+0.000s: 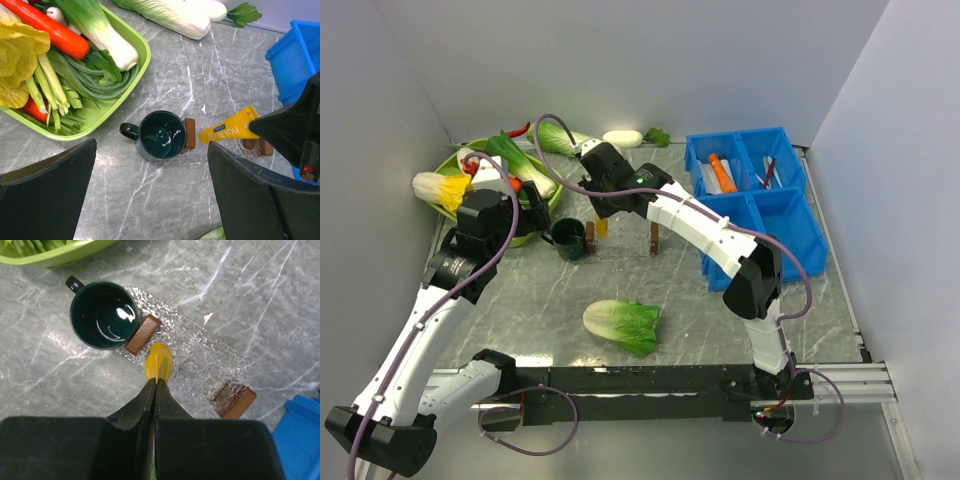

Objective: Prepare toiletry sets of a toothbrush and toothpaste on the tray

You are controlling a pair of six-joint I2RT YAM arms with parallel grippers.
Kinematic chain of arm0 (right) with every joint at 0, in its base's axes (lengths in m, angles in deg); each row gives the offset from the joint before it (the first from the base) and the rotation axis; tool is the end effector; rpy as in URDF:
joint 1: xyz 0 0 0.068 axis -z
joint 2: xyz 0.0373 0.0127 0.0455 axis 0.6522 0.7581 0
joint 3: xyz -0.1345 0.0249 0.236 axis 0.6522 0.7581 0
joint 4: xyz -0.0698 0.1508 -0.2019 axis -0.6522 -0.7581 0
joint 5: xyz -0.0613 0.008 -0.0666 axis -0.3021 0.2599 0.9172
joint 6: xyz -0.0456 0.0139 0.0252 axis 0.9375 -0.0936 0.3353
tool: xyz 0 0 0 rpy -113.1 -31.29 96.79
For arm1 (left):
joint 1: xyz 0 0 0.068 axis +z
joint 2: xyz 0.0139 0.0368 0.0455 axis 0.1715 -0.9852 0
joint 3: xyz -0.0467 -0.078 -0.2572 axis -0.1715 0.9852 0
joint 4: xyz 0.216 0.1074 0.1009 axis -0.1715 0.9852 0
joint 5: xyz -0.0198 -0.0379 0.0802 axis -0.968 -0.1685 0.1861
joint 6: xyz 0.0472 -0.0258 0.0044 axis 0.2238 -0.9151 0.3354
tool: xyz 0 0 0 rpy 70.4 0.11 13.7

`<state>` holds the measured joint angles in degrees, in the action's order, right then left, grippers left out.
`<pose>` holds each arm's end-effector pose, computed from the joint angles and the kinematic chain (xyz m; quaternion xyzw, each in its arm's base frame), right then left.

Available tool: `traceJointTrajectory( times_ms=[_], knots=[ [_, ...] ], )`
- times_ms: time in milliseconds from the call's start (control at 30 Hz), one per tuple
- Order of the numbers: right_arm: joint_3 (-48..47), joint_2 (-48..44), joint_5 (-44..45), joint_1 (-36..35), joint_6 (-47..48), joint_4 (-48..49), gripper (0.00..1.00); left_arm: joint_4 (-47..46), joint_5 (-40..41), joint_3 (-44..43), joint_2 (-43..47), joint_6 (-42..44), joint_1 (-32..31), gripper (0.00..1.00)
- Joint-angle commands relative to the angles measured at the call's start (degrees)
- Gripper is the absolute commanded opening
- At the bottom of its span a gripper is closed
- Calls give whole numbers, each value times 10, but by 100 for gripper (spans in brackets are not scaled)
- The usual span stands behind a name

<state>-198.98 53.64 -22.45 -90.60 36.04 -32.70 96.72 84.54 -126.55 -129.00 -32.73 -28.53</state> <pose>0.2997 0.3461 0.3531 -0.3003 0.8665 0.1145 0.3820 0.1874 -0.0540 0.3755 -0.0923 0.8101 -0.0983 0.5706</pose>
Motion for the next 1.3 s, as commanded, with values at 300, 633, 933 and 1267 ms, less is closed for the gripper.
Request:
traceJointTrajectory(
  times_ms=[300, 633, 933, 1267],
  knots=[
    [2, 1, 25, 0, 10, 24, 0, -17, 7, -10, -2, 11, -2, 96],
    [9, 3, 22, -1, 10, 22, 0, -19, 9, -9, -4, 13, -2, 97],
    [17, 7, 14, -1, 9, 24, 0, -18, 8, -10, -5, 14, -2, 97],
    [29, 12, 5, -1, 13, 41, 0, -20, 4, -8, -5, 14, -2, 97]
  ],
)
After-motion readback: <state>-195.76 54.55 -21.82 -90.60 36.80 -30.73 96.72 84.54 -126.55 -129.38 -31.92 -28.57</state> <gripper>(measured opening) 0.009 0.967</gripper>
